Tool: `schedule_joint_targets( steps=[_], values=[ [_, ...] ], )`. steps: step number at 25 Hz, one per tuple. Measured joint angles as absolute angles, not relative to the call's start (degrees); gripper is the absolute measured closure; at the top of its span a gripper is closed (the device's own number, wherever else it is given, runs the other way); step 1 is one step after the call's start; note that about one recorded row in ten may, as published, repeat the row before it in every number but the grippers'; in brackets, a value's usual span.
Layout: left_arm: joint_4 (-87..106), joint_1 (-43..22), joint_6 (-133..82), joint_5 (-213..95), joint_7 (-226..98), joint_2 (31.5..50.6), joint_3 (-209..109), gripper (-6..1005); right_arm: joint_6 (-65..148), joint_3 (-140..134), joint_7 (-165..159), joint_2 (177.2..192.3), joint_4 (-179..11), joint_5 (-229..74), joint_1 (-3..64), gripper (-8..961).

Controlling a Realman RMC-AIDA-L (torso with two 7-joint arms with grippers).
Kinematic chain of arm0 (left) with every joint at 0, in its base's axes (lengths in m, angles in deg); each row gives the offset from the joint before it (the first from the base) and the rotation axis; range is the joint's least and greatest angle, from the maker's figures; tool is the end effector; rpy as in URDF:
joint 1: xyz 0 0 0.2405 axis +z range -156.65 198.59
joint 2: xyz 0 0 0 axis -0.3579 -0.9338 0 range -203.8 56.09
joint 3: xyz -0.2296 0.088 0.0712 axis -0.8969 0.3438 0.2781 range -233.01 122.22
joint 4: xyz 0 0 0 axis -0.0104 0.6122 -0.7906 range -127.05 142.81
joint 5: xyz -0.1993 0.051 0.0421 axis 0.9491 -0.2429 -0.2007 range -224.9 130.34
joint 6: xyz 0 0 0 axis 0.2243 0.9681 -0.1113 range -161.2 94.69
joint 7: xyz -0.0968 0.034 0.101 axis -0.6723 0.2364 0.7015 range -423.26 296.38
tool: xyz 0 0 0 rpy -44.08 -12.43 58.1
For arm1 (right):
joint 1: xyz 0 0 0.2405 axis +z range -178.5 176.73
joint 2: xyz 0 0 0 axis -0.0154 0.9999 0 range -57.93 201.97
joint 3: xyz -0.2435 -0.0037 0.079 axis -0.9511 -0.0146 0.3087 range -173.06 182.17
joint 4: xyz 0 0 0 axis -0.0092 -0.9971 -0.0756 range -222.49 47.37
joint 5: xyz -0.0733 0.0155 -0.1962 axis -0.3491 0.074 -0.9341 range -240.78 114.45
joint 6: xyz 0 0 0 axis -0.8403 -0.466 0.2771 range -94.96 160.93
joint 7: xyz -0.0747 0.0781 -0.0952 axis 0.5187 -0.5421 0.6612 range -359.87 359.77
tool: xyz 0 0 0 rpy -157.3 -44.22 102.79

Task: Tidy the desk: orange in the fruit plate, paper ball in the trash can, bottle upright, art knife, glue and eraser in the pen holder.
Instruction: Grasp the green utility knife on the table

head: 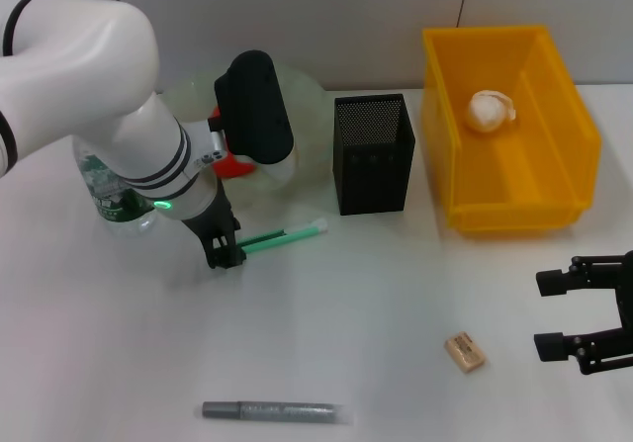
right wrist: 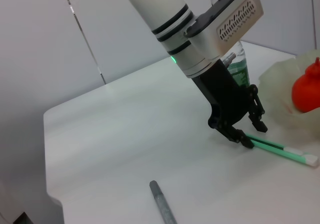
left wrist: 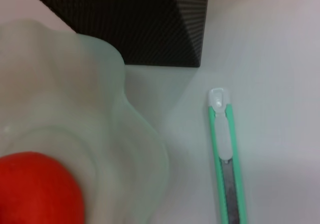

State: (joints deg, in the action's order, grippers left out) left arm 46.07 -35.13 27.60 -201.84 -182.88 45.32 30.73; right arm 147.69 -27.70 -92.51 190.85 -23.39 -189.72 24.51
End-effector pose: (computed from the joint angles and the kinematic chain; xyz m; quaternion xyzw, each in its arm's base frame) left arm -0.1804 0.4252 -0.0680 -0.9403 -0.0293 0.2920 0.1726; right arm 0.2613 0.2821 0.0774 -0.9623 0.2114 0.1586 0.0637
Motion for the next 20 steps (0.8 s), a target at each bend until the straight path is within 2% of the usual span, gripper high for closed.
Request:
schedule_joint_targets(
  steps=[18, 20],
  values=[
    [44.81, -35.18, 26.57, -201.77, -182.46, 45.32, 30.9, 630, 147.59, -27.7, -92.53, 190.92, -23.4, -189.72, 24.6, 222],
    [44.69, -35.18, 26.66, -201.79, -182.45, 45.33, 30.92, 659, 147.59, -27.7, -92.53, 190.94, -23.4, -189.72, 24.6, 222]
  ],
)
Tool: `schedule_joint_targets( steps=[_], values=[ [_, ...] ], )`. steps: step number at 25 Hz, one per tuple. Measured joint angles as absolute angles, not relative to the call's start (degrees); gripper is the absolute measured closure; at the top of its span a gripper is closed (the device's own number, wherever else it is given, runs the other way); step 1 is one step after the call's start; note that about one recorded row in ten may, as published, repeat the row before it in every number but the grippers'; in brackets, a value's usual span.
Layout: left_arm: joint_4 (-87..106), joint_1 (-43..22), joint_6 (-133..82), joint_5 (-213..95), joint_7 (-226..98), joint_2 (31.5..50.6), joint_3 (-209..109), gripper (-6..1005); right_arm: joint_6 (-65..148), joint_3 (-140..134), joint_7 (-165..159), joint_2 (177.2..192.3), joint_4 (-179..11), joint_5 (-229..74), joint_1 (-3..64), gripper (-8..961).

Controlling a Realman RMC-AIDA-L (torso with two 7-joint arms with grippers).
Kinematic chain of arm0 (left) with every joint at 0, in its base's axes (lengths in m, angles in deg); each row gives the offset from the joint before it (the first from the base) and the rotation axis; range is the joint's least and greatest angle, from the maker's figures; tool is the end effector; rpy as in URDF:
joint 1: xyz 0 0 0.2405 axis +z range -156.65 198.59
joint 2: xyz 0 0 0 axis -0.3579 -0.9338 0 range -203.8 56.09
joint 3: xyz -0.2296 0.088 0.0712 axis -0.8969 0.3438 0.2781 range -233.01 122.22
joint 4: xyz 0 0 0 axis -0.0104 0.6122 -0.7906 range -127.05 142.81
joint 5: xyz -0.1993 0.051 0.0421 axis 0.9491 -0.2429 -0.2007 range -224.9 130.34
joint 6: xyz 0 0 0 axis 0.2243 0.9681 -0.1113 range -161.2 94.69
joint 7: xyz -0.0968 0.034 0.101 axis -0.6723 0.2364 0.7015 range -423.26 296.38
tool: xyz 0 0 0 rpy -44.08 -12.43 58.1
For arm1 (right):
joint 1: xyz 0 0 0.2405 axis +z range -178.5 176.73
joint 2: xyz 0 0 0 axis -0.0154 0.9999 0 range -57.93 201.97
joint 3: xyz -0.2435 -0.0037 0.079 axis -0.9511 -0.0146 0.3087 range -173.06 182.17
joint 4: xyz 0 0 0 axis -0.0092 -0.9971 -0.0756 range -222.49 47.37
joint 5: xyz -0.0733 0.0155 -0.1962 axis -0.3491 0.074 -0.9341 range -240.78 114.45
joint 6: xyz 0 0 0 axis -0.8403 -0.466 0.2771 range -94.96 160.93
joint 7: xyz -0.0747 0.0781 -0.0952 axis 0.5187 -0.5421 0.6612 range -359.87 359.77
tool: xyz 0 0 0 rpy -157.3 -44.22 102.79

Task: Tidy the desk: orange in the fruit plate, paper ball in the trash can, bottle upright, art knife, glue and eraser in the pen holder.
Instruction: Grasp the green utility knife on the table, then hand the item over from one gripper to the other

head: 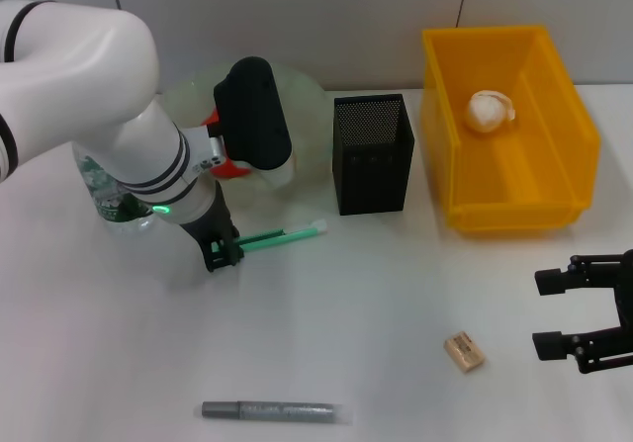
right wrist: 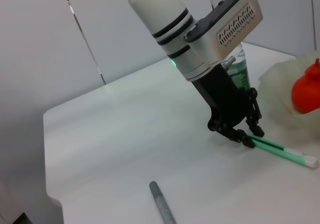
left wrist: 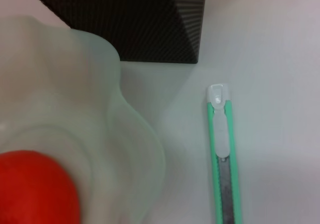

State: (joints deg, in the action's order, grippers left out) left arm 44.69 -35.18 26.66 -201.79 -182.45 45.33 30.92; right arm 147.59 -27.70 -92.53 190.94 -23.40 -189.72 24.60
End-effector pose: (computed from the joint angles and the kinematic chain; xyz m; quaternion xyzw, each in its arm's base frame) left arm -0.1856 0.4245 -0.0696 -0.9394 -0.0295 0.2957 0.1712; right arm 0.2608 0.2826 0.0769 -0.9623 0.2111 0.1592 0.0638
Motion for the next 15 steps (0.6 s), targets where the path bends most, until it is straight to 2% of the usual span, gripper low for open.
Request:
schedule_joint_targets(
  steps=[9, 15],
  values=[
    [47.98, -33.98, 28.79, -201.64, -182.35, 45.29, 30.84, 792, 147.59, -27.63, -92.53, 190.94, -23.4, -189.73, 24.33, 224],
    [54.94, -30.92, 31.74, -201.55, -182.59, 45.05, 30.39, 813, 147.79, -27.34, -92.53, 190.9, -23.4, -189.72, 24.25, 225]
  ],
)
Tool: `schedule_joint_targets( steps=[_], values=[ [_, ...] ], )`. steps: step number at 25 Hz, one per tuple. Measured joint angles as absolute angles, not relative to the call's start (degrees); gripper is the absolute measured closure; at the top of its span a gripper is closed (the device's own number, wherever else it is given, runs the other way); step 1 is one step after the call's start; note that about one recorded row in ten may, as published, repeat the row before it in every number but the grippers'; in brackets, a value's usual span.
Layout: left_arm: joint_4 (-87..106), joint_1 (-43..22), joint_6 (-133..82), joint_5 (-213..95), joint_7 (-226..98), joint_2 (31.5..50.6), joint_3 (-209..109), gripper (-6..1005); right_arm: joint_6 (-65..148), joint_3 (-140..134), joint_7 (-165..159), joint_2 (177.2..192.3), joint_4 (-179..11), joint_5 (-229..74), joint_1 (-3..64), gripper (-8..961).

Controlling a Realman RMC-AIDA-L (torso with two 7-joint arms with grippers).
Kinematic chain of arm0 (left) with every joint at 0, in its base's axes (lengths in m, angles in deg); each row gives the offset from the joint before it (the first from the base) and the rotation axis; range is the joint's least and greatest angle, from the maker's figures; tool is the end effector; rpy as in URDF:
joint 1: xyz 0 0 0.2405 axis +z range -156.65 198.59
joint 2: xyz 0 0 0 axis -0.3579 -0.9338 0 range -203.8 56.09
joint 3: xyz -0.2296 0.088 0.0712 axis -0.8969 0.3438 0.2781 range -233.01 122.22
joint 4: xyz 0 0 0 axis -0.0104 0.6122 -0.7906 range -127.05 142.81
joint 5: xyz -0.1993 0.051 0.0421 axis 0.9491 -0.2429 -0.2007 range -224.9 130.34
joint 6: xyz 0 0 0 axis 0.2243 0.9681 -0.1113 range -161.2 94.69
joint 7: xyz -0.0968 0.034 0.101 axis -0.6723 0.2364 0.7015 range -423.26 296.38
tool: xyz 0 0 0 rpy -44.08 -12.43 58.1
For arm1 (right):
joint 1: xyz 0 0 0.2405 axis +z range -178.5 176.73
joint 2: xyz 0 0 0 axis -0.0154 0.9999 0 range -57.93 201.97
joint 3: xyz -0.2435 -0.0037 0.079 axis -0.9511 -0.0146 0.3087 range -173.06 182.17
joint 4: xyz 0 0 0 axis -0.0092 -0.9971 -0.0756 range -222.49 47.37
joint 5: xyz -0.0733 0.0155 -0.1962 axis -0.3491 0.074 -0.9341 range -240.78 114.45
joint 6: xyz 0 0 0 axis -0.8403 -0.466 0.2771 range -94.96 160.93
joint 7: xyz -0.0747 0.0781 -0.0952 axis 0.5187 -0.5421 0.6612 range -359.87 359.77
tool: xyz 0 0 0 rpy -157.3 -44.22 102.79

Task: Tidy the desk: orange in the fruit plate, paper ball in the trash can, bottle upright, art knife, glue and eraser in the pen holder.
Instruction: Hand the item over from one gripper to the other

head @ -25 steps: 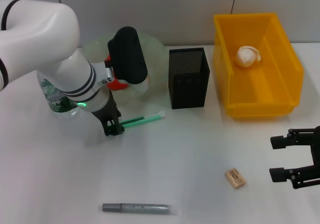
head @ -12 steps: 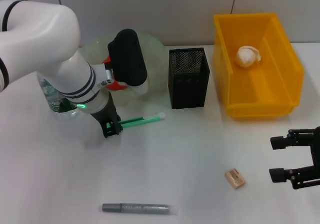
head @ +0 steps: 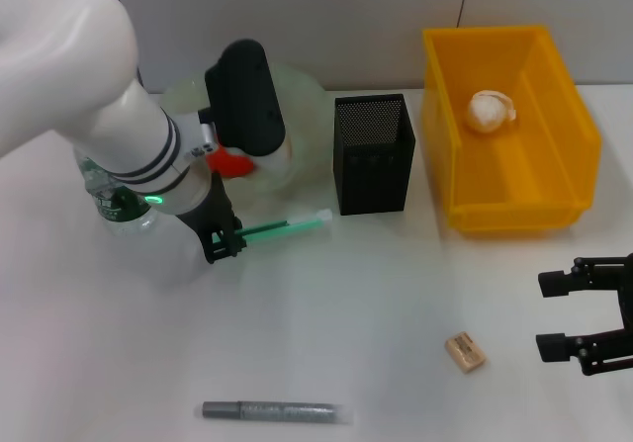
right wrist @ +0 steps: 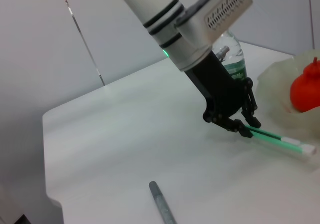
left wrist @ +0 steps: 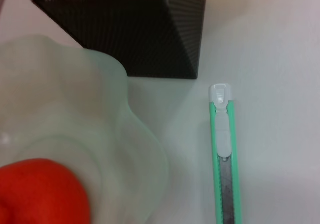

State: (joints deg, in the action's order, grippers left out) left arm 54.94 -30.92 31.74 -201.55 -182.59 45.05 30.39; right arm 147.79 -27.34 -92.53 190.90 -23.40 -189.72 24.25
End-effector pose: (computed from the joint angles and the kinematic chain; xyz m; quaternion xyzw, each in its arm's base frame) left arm -0.1742 0.4198 -0.0559 -0.9450 -0.0256 0.2740 0.1767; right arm 0.2629 0.2806 0.0778 -0.9611 0.2149 0.1606 0.0652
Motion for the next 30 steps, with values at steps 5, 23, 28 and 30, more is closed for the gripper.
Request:
schedule_joint_targets(
  steps=[5, 23, 28, 30],
  values=[
    [65.23, -24.83, 37.29, -201.28, -182.46, 44.83, 28.03, 812, 148.05, -26.93, -92.53, 190.78, -23.29, -189.19, 24.18, 226],
    [80.2, -3.47, 52.24, -165.73, -168.96, 44.54, 13.03, 813, 147.44, -27.43, -88.98, 190.92, -29.92, -175.78, 25.11, 230],
    [73.51, -3.35, 52.79, -158.85, -164.34, 44.47, 8.72, 812, 140.54, -27.44, -82.64, 190.98, -42.06, -171.45, 26.41, 231],
    [71.78, -3.33, 52.79, -157.47, -163.01, 44.48, 8.41, 812, 137.61, -27.52, -79.08, 190.99, -47.47, -169.39, 27.16, 231]
  ],
)
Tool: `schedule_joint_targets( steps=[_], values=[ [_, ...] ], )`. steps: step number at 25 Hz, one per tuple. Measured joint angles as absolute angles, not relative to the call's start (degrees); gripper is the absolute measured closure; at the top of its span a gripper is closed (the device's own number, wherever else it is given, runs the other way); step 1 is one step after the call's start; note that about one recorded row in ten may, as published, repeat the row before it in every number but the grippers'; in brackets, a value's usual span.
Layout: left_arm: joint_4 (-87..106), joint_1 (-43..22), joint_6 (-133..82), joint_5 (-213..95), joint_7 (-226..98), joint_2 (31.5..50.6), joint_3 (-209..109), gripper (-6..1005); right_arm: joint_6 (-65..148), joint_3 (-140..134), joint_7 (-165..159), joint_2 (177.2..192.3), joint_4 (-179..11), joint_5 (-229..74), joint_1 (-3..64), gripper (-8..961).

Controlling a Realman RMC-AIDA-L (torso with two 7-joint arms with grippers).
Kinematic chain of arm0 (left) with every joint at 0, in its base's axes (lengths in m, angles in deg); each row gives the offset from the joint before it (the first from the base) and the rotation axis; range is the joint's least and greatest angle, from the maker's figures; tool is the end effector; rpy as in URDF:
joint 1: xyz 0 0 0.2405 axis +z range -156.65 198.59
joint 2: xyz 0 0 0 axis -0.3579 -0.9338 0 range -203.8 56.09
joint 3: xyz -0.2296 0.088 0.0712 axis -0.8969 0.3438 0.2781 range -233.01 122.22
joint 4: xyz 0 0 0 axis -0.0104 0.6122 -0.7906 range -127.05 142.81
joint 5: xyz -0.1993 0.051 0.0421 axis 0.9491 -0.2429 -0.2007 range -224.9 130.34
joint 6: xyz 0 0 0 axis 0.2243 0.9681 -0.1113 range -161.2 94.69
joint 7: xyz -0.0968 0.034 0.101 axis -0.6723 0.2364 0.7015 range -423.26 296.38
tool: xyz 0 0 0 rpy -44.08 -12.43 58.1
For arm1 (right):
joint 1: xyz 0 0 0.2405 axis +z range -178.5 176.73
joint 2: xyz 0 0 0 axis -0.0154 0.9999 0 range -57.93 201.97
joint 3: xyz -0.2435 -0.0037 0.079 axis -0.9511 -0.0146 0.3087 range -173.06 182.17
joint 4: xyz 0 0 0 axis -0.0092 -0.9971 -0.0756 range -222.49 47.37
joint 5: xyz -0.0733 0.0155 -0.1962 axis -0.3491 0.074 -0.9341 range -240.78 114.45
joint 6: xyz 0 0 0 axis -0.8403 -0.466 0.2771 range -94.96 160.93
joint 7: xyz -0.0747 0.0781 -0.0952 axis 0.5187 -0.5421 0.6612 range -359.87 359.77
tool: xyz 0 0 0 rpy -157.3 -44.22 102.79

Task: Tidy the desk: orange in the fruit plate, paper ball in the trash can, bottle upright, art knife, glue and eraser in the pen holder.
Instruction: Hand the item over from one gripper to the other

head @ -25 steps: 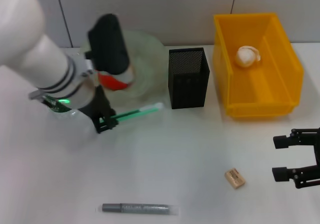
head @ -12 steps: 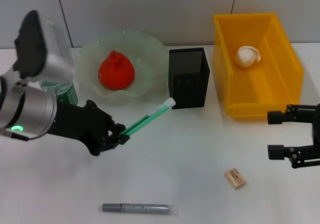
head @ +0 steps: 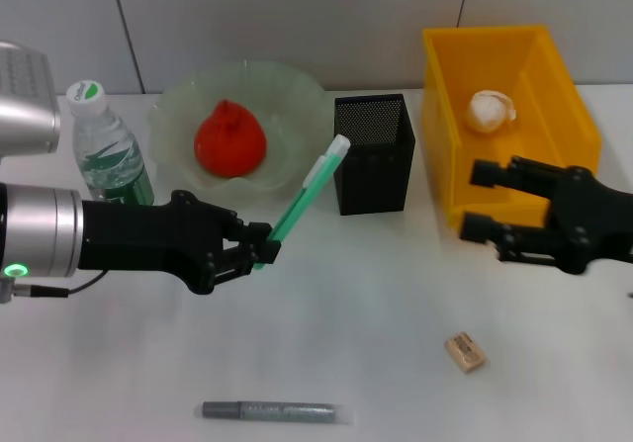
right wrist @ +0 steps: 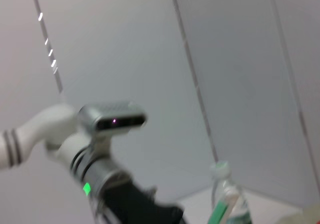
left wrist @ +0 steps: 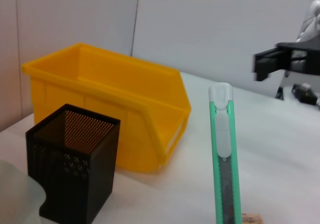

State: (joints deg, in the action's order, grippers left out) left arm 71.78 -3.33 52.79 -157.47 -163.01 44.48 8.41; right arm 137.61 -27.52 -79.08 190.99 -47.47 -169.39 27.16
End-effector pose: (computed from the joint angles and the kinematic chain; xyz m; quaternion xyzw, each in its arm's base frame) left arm -0.2105 0.3334 0.0138 -0.9685 -0.1725 -0.1454 0.1057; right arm 0.2452 0.3085 0.0387 -0.9038 0.1767 0.3740 0.1096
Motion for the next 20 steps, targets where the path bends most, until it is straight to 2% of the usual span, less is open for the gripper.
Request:
schedule_joint_targets(
  steps=[7, 12, 20],
  values=[
    [67.41, -3.76, 53.14, -154.04, -159.59, 44.53, 8.79, 812, 130.37, -27.61, -72.7, 190.99, -61.94, -167.41, 33.56, 233],
    [66.72, -3.93, 54.43, -153.04, -158.69, 44.52, 8.78, 813, 127.2, -30.07, -72.88, 191.13, -65.36, -167.67, 37.11, 234],
    [64.2, -5.06, 54.94, -152.66, -158.09, 44.41, 8.41, 813, 126.31, -31.66, -72.89, 191.28, -66.99, -167.5, 38.9, 235]
  ],
)
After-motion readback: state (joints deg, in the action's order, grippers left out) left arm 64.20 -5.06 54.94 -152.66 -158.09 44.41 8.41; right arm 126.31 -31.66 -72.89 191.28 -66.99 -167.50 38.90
